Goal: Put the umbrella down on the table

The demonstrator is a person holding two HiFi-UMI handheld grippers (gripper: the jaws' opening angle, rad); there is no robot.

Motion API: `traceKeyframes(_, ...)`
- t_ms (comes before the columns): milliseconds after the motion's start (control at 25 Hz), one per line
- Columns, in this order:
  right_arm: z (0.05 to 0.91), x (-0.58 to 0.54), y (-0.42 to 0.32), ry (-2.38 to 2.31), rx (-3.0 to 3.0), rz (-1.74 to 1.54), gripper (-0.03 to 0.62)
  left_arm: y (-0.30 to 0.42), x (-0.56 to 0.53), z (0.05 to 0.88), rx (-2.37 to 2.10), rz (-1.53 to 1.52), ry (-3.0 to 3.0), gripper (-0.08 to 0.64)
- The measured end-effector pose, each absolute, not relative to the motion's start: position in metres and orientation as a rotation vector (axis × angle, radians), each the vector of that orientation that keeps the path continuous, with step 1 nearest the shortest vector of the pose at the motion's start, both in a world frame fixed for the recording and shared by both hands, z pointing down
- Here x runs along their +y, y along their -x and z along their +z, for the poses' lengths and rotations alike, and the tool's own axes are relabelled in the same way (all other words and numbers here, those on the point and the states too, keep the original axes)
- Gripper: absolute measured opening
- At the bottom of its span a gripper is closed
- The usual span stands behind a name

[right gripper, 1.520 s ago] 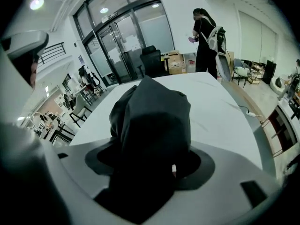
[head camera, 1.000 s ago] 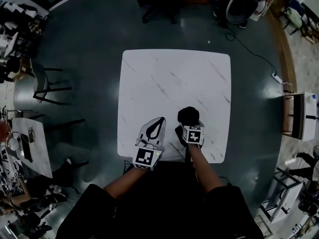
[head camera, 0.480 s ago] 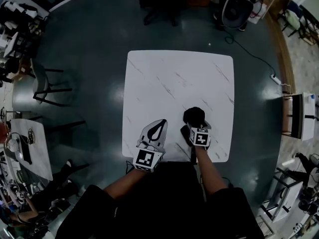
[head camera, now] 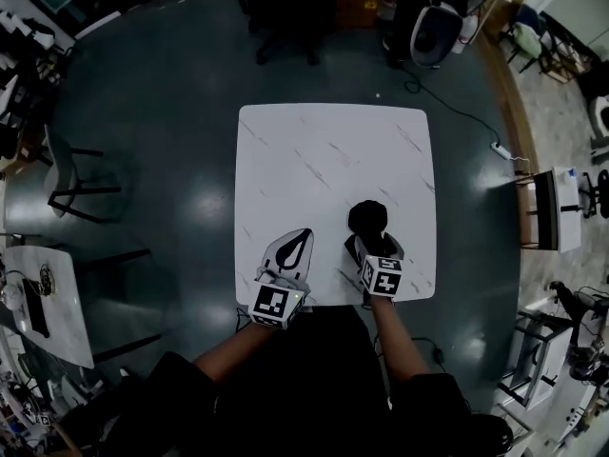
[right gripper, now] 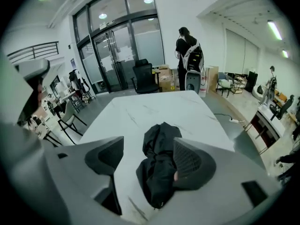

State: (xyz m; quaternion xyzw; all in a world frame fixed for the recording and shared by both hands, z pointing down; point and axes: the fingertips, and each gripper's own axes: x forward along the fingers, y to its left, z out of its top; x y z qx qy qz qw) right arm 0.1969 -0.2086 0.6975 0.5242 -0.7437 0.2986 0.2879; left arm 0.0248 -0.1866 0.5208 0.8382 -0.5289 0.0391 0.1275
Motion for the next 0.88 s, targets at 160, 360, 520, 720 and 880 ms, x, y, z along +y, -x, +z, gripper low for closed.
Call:
traceKeyframes(160,0.66,-0.187,-0.162,-1.409,-2.066,0.686,0.344,-0.013,-0.172,0.506,-1.511,0.083,-2.494,0.008)
traceKeyframes(360,0.606,-0.169,-0.103,-1.402,-2.201,0.648,0.322,0.005,-0.156,0.478,-1.495,-0.02,-2.541,0.006)
traceKeyframes(520,0.555,-0.159,-0.059,-1.424,-2.309,0.565,0.255,0.031,-0.147,0.476,-1.522,-0.049,-2.508,0.008)
traceKeyframes(720,0.511,-0.137,-0.019,-1.462,-2.427,0.45,0.088,0.055,-0.129,0.469,-1.547,-0.098,-2.511,0.006)
traceKeyframes(880,0.498,-0.121,0.01,-1.477,-2.499,0.363,0.048,0.069,-0.115,0.466,-1.558,-0.093,-2.548,0.007)
